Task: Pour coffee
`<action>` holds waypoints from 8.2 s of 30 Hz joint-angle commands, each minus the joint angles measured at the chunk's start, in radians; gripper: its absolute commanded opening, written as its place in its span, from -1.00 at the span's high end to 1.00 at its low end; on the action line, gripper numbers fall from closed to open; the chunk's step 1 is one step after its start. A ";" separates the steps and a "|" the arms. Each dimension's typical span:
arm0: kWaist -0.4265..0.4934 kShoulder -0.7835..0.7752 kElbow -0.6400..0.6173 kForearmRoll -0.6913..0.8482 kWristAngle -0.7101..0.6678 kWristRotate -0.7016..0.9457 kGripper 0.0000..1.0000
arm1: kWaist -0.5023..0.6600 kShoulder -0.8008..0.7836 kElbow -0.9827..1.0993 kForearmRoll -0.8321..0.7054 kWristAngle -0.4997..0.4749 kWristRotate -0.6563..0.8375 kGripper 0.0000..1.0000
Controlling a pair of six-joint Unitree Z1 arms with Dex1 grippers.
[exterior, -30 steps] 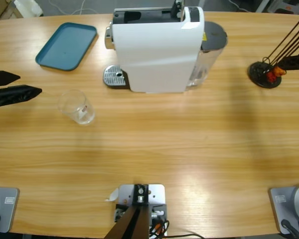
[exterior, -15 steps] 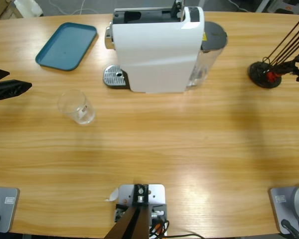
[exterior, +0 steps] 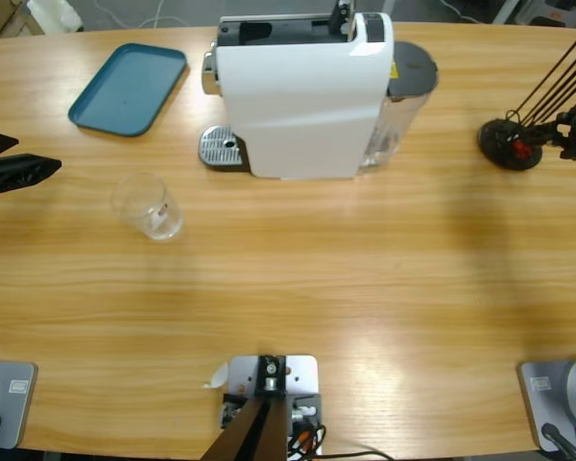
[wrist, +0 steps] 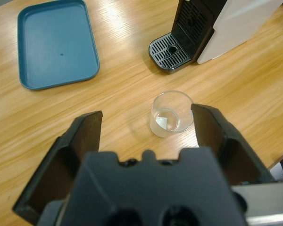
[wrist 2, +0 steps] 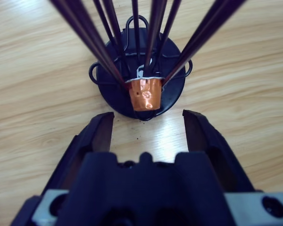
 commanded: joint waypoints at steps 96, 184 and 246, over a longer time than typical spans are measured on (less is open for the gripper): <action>0.007 -0.025 0.045 0.005 -0.014 0.005 -0.62 | 0.035 0.039 0.122 -0.183 -0.050 0.020 0.89; 0.001 -0.017 0.049 -0.009 -0.039 0.013 -0.62 | 0.097 0.091 0.132 -0.204 -0.104 0.110 -0.32; -0.002 -0.005 0.049 -0.009 -0.044 0.013 -0.62 | 0.068 0.093 0.105 -0.244 -0.086 0.005 1.00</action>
